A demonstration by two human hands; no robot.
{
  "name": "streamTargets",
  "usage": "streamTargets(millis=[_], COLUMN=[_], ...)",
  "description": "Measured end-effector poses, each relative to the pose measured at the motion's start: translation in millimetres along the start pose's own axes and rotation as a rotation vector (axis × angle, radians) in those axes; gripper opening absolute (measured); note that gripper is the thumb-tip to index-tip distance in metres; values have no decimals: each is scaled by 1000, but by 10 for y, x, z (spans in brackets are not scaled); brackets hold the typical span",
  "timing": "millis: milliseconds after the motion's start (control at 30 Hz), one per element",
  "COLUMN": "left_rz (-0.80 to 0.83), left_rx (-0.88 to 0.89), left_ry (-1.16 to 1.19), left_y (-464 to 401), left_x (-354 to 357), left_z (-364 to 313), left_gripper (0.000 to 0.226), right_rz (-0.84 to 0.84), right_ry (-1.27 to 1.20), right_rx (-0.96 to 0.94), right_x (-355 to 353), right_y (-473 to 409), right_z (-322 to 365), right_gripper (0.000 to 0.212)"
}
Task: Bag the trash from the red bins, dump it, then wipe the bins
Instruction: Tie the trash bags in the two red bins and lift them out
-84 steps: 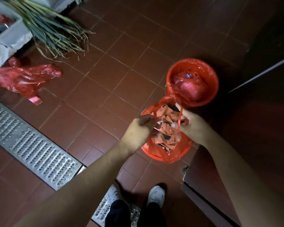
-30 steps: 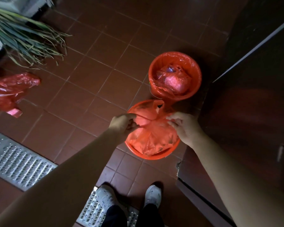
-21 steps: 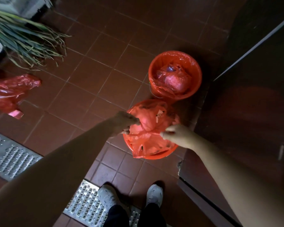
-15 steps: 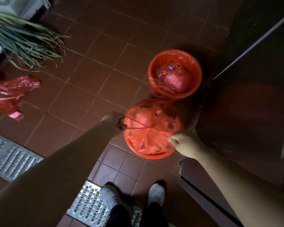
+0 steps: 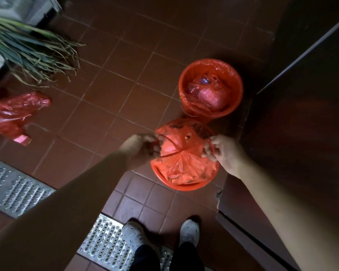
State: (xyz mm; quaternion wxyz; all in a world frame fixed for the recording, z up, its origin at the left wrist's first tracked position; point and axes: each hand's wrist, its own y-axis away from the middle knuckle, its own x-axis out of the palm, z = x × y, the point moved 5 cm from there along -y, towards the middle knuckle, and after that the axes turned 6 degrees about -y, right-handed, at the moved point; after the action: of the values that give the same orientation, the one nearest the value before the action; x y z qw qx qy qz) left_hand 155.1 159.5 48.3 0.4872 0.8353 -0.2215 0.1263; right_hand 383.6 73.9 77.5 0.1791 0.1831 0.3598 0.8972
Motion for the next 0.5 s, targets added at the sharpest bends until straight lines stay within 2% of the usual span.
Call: streamTargets(millis=[67,133,300,400,500], left_rz=[63,118,161,178,180], left_rx=[-27,-83,-130,-130,-111], left_ry=[-48,-101,-160,-122,-107], left_y=[38,76,110,134,155], left_x=[96,206,401,413,393], left_z=[58,121,191,199,221], left_gripper=[22,26,10,14,13], right_rz=[133,268,495,513,445], right_ry=[20,155,578,631,855], right_rx=[10,12,-22,-66,-279], right_x=[195,388,622,654,675], right_y=[12,26,3,-24,-50], right_z=[89,98,-124,-164,-103], right_gripper=[29,39,58,49,32])
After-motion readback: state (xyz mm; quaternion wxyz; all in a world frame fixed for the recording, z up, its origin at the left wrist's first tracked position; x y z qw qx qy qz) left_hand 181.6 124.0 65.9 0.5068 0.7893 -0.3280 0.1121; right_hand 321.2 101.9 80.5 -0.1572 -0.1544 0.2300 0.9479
